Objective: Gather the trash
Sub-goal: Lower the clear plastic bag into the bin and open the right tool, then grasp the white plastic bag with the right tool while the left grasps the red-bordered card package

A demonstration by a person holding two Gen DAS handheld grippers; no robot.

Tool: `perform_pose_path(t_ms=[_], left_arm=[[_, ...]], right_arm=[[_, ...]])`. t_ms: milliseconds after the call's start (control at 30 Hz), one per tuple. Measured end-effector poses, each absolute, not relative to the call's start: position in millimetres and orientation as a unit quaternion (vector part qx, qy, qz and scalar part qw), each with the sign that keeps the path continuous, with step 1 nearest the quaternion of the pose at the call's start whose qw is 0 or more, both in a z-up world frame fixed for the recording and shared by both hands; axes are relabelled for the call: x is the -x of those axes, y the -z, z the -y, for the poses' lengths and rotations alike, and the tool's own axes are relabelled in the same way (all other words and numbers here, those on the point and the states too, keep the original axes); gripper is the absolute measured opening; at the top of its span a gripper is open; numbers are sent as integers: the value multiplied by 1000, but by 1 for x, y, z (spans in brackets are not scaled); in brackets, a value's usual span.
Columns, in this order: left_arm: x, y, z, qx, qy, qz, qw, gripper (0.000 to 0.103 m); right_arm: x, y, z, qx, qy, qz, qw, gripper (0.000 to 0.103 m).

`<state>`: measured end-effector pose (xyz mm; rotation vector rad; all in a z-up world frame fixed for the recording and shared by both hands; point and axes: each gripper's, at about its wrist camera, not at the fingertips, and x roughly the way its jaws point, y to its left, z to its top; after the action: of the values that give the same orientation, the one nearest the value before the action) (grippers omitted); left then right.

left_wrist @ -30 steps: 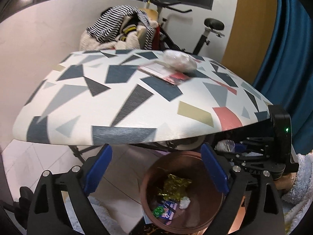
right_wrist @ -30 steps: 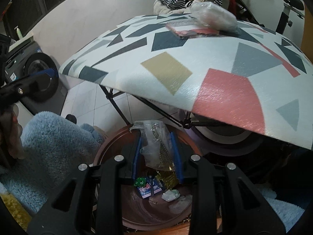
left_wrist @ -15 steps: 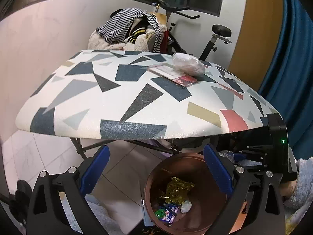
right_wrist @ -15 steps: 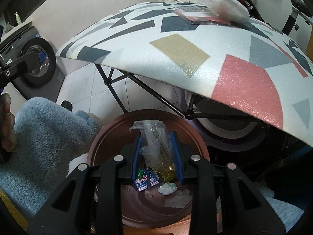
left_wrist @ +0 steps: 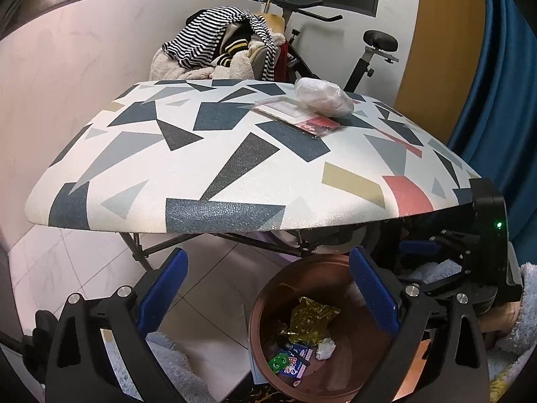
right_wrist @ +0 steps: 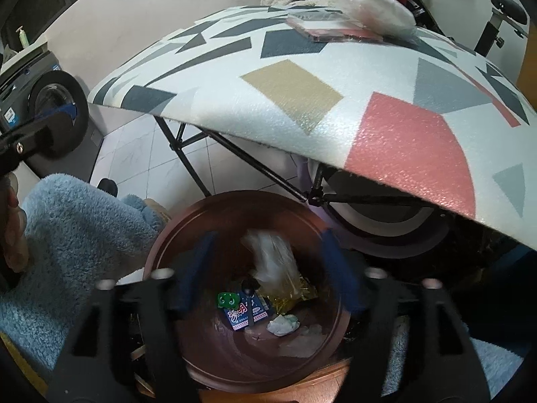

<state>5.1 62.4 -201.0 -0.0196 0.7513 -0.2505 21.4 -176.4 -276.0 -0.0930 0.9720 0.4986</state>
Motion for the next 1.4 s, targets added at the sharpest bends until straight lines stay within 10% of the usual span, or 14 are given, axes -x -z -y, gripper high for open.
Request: perform_pose_path(t_ms=[167,1400], left_arm=[[-6,202,-63,11,120,-368,922,94],[-44,190,-67,54,125,-392,910,94]], right_arm=[[-22,273,182,38,-224,-457,860,97],[-75,212,230,-29,-206,-399,893,97]])
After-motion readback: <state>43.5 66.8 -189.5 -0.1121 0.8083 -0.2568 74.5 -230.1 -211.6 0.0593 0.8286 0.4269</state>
